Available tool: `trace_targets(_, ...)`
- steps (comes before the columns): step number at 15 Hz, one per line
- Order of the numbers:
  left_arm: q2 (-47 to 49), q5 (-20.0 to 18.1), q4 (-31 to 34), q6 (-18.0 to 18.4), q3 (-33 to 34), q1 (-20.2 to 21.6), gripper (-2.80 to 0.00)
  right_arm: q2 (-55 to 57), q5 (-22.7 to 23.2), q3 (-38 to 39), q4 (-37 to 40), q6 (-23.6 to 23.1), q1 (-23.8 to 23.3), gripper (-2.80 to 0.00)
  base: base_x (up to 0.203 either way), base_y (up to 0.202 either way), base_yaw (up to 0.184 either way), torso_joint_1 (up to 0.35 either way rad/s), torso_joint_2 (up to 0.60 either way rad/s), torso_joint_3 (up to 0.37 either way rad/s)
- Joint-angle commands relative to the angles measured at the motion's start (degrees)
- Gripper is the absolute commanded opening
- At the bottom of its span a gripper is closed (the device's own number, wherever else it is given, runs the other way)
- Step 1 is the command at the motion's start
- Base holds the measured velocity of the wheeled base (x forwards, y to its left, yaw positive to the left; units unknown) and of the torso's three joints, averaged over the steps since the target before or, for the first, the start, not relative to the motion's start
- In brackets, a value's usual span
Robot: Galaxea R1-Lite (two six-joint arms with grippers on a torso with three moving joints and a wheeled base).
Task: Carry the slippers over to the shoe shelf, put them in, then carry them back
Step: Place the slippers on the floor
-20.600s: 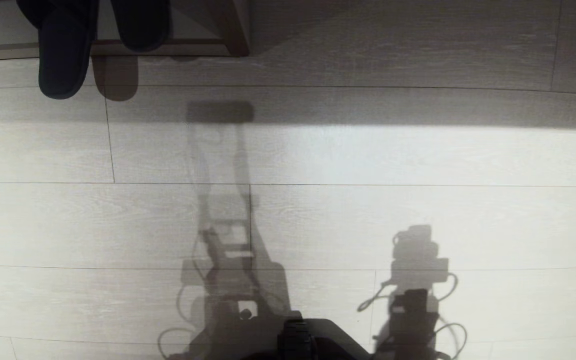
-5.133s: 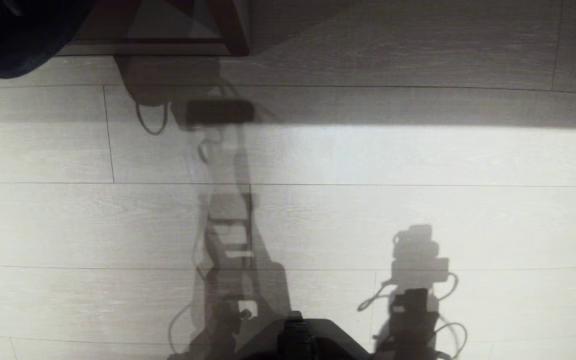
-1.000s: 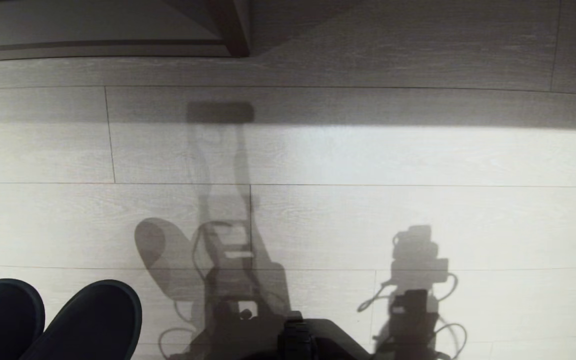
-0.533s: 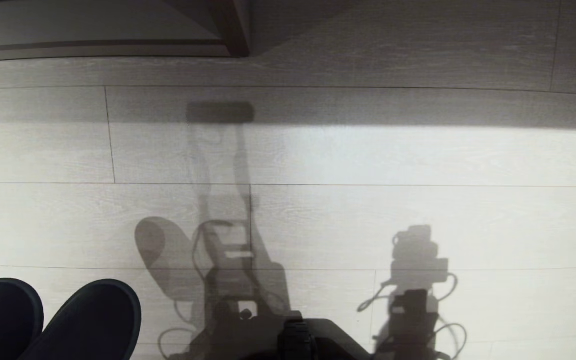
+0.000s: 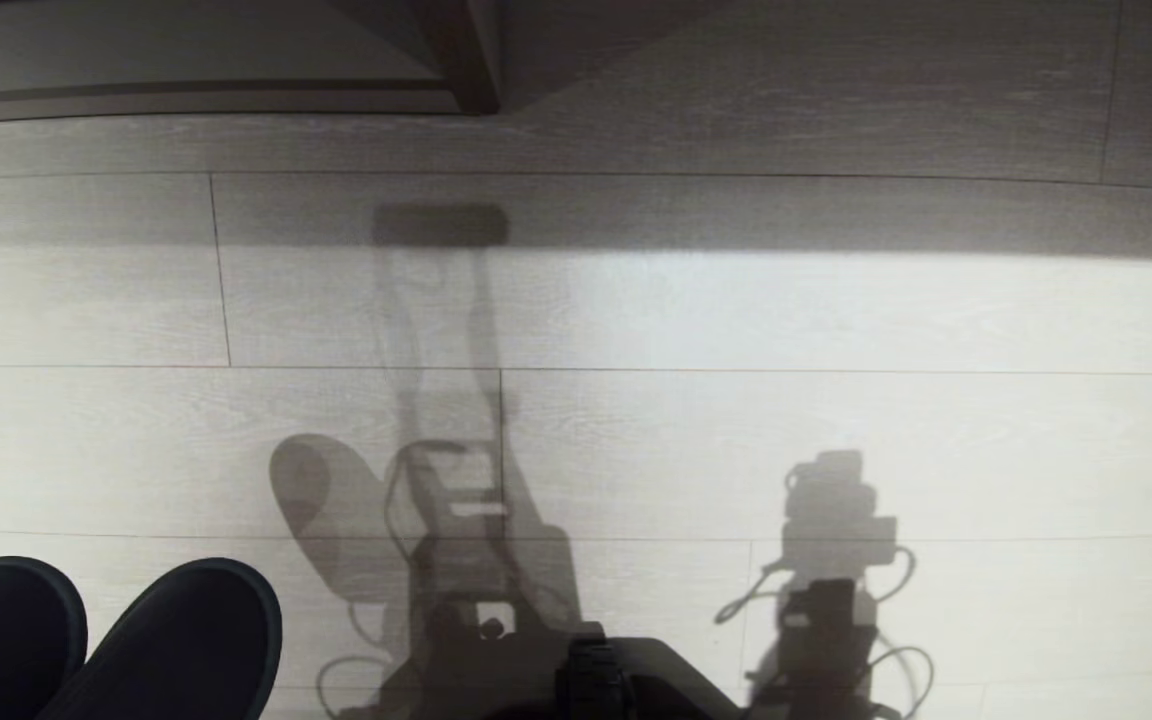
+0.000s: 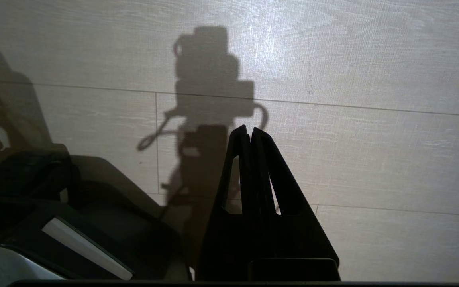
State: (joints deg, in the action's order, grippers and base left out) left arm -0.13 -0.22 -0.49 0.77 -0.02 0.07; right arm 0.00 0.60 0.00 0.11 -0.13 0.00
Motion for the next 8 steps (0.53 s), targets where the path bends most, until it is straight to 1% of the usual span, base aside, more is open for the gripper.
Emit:
trace_targets(1, 0.1, 0.0, 0.0, 0.1, -0.1, 0.0, -2.80, -0.1, 0.0, 0.0, 0.0, 0.0, 0.0, -2.80, 0.000, 0.000, 0.000, 0.004, 0.00, 0.033)
trace_targets(3, 0.1, 0.0, 0.0, 0.3, -0.1, 0.0, -2.80, -0.1, 0.0, 0.0, 0.0, 0.0, 0.1, -2.80, 0.000, 0.000, 0.000, 0.000, 0.00, 0.142)
trace_targets(8, 0.1, 0.0, 0.0, 0.0, -0.1, 0.0, -2.80, -0.1, 0.0, 0.0, 0.0, 0.0, 0.1, -2.80, 0.000, 0.000, 0.000, 0.000, 0.00, 0.201)
